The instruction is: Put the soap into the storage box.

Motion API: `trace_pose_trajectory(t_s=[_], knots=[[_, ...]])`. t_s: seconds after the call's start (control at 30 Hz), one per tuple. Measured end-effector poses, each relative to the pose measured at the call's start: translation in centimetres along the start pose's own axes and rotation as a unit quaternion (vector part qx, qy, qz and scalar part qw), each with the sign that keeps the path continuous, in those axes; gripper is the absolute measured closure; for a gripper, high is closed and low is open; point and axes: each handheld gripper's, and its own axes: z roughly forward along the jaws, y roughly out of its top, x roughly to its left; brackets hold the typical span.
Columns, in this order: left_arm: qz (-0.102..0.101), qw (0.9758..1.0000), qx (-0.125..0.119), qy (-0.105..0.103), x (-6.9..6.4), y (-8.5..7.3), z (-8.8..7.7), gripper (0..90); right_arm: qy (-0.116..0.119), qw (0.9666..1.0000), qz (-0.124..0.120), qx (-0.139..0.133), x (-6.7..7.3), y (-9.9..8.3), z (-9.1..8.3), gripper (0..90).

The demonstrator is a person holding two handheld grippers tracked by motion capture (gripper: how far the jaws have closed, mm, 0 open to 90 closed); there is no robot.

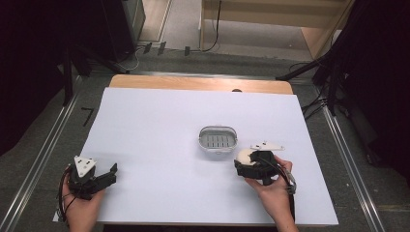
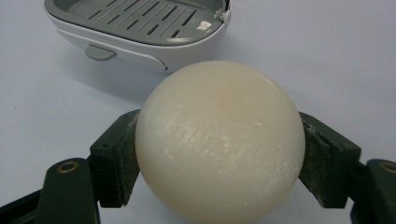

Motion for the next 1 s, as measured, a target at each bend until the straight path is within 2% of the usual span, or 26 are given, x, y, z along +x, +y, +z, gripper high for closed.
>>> trace_pose_trajectory(t_s=[0.63,1.0], knots=[[0.001,1.0,-0.004,0.001,-0.1,0.0,0.0,16.0,0.018,0.9998,-0.003,-0.001,0.3,1.4,0.1,24.9],[0.003,1.0,-0.005,0.001,-0.1,-0.1,-0.1,16.0,0.017,0.9998,-0.003,-0.004,0.4,2.0,0.0,24.9]])
